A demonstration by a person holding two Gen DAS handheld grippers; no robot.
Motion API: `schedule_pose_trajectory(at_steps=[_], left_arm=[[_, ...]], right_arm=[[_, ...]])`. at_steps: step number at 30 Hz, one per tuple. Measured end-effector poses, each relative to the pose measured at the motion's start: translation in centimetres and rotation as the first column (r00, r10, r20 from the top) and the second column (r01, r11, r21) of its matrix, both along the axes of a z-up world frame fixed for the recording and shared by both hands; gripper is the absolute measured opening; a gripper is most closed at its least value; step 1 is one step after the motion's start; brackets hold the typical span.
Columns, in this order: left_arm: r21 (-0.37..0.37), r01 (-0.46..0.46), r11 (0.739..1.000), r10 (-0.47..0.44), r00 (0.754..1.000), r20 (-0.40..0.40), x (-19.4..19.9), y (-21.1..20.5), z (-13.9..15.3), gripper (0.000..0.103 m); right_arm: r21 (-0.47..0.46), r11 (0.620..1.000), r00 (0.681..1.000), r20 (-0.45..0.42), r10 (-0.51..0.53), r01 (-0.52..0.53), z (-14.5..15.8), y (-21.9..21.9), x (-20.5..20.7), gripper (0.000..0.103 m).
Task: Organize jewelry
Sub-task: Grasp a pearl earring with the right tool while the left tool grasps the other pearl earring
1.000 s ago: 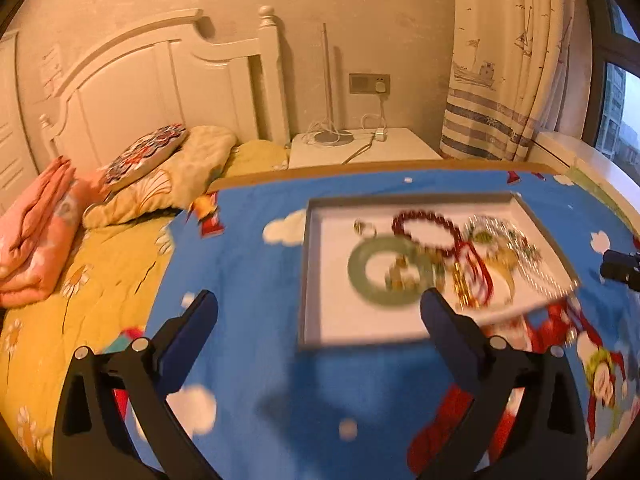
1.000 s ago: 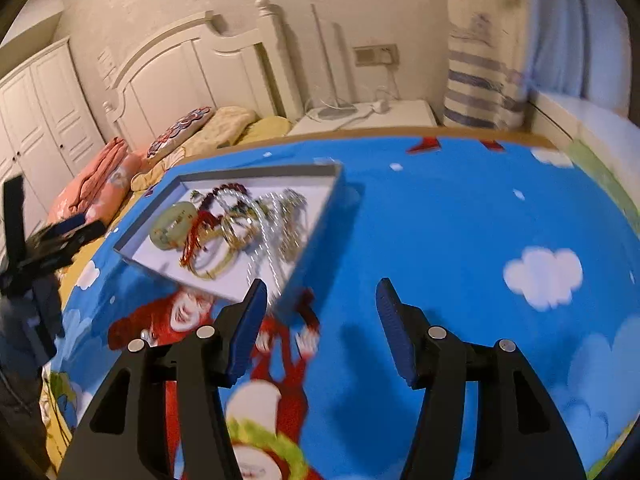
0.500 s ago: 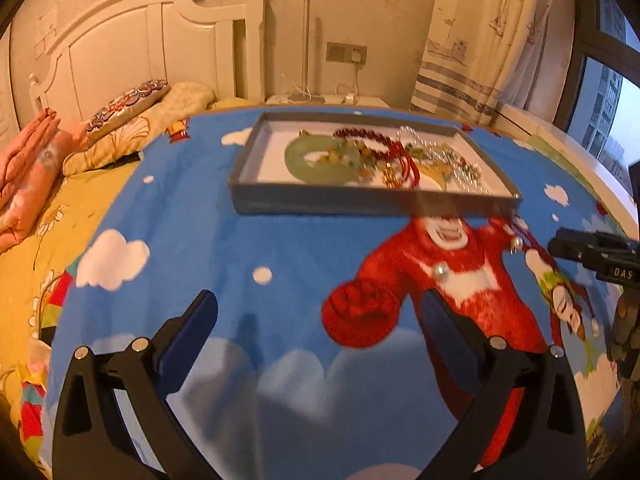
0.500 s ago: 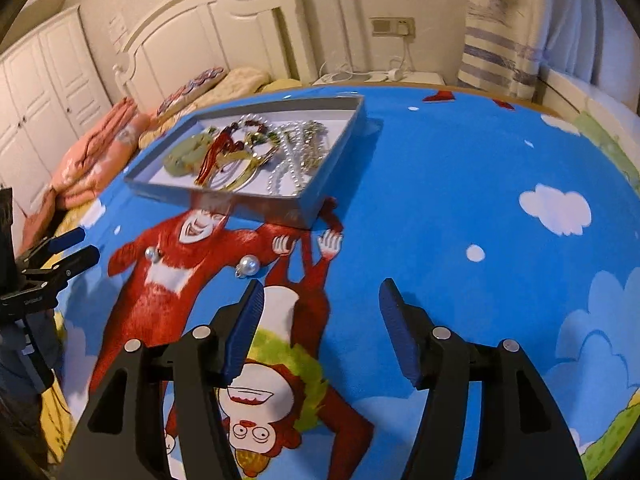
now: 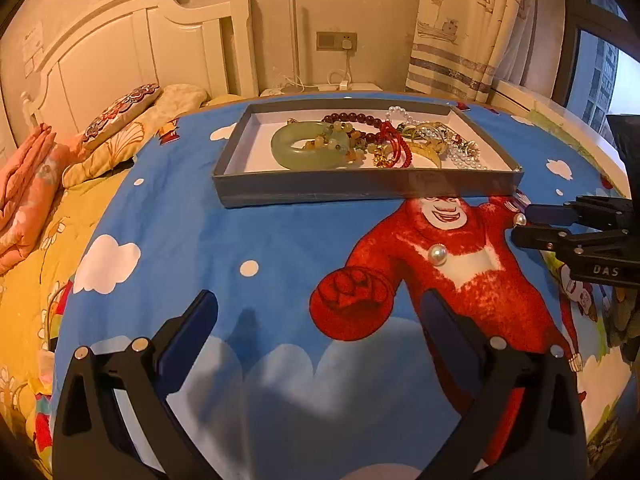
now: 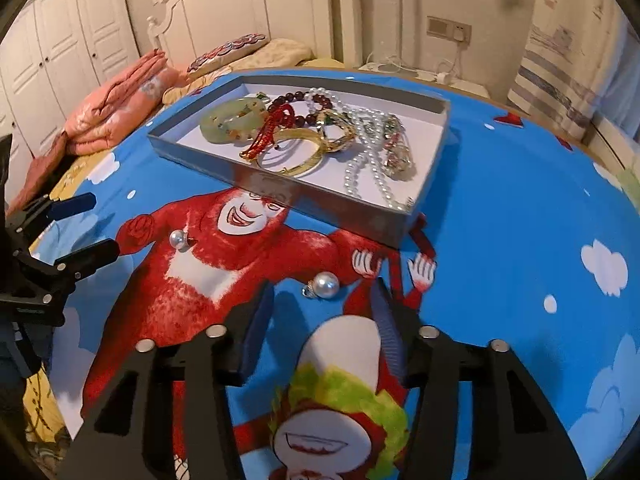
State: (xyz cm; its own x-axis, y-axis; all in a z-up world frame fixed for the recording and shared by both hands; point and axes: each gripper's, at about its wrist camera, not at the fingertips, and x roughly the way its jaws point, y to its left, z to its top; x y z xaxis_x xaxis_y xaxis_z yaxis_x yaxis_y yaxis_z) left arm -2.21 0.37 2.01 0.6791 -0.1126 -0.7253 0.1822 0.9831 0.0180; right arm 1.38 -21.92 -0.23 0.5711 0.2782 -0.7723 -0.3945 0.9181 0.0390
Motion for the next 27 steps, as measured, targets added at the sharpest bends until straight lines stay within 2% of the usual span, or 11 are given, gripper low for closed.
schedule_pose_trajectory(at_steps=[4, 10, 21, 27], left_arm=[[0.019, -0.008, 1.000, 0.008, 1.000, -0.015, 0.27, -0.16, -0.23, 0.101], [0.050, -0.010, 0.999, 0.011, 1.000, -0.021, 0.36, -0.51, -0.41, 0.101], [0.073, -0.014, 0.997, 0.016, 1.000, -0.021, 0.30, -0.74, -0.48, 0.101], [0.088, -0.012, 0.996, 0.014, 1.000, -0.024, 0.32, -0.96, -0.54, 0.101]], right_arm=[[-0.030, 1.000, 1.000, 0.013, 0.005, -0.004, -0.05, 0.44, -0.28, 0.039], [-0.032, 0.999, 1.000, 0.016, 0.004, -0.004, -0.06, 0.34, -0.34, 0.037], [-0.032, 0.999, 1.000, 0.026, 0.016, -0.016, -0.01, 0.48, -0.56, 0.020], [-0.015, 1.000, 1.000, 0.023, 0.016, -0.016, -0.01, 0.30, -0.54, 0.019]])
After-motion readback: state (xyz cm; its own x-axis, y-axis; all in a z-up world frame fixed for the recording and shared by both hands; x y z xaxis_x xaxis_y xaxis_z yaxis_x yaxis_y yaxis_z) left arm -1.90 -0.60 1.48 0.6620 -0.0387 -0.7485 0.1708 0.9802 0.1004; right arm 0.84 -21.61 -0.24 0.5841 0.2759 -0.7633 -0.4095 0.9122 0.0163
